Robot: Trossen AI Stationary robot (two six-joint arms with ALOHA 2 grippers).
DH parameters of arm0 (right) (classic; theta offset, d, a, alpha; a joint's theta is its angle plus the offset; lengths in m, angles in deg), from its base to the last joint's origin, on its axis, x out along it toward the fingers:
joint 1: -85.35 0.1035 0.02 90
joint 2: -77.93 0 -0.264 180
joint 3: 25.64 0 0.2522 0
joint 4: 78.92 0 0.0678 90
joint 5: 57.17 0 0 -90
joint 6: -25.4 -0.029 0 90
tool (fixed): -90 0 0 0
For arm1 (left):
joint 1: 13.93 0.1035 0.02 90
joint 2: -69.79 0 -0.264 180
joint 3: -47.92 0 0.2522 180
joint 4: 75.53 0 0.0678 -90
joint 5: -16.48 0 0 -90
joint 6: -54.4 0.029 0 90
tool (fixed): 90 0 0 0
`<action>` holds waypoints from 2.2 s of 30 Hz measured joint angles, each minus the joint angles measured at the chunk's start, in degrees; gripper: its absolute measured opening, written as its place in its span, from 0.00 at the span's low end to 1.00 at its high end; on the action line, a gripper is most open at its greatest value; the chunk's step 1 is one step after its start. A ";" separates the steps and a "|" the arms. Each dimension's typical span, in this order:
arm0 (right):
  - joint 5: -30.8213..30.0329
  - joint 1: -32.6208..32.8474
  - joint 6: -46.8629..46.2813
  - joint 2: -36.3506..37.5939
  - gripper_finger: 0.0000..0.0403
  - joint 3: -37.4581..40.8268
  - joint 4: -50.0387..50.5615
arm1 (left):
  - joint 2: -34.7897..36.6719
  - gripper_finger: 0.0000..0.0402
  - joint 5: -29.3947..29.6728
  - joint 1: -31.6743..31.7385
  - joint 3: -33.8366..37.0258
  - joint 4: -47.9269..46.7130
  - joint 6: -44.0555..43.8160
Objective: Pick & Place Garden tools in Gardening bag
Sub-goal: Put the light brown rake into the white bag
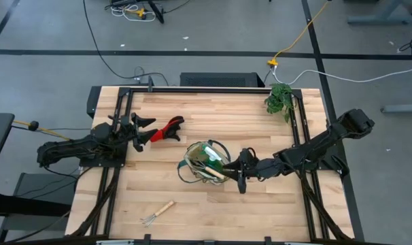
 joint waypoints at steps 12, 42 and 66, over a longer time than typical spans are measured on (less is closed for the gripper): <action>10.89 0.74 -13.29 1.22 0.27 0.02 7.05 | 0.00 0.73 0.00 0.02 0.02 0.11 -0.97; 11.46 -2.16 -9.48 -2.10 0.26 -5.03 9.06 | 0.00 0.73 0.03 0.02 0.02 0.07 -0.57; 11.45 -1.73 -0.59 -2.10 0.26 -14.16 20.26 | -8.99 0.72 -22.35 -9.59 -6.73 -21.38 -21.78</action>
